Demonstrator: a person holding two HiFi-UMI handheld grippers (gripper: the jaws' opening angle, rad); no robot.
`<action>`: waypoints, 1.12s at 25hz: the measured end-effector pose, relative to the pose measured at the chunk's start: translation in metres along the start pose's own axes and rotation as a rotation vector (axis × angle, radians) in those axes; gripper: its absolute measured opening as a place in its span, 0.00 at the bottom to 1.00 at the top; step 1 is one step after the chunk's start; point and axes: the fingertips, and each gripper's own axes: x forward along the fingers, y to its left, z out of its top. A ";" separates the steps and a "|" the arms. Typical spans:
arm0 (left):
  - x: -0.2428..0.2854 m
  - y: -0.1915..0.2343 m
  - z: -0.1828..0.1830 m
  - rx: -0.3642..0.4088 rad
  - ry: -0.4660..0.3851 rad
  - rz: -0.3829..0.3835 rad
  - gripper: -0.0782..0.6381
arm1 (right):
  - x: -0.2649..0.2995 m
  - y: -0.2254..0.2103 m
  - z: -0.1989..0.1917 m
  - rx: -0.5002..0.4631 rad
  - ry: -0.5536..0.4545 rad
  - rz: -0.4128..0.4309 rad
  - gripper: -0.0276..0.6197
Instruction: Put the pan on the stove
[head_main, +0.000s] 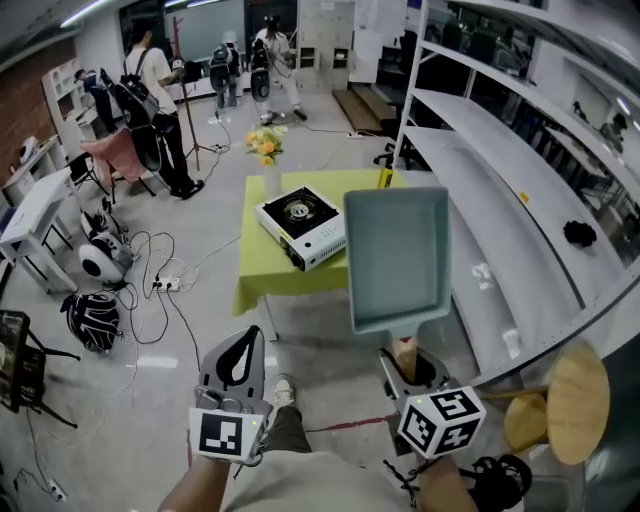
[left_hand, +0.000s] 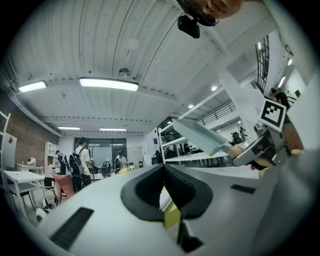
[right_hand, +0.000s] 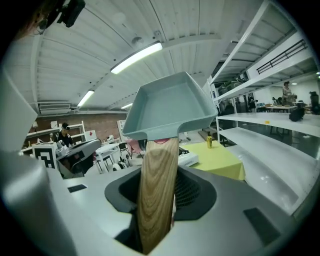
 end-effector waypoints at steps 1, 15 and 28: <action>0.010 0.008 -0.001 -0.002 -0.002 -0.004 0.11 | 0.012 -0.001 0.004 -0.002 0.008 -0.001 0.26; 0.156 0.132 -0.054 -0.081 0.080 -0.098 0.11 | 0.195 -0.003 0.048 0.024 0.179 -0.024 0.26; 0.263 0.215 -0.116 -0.090 0.151 -0.192 0.11 | 0.339 -0.010 0.056 0.059 0.328 -0.045 0.26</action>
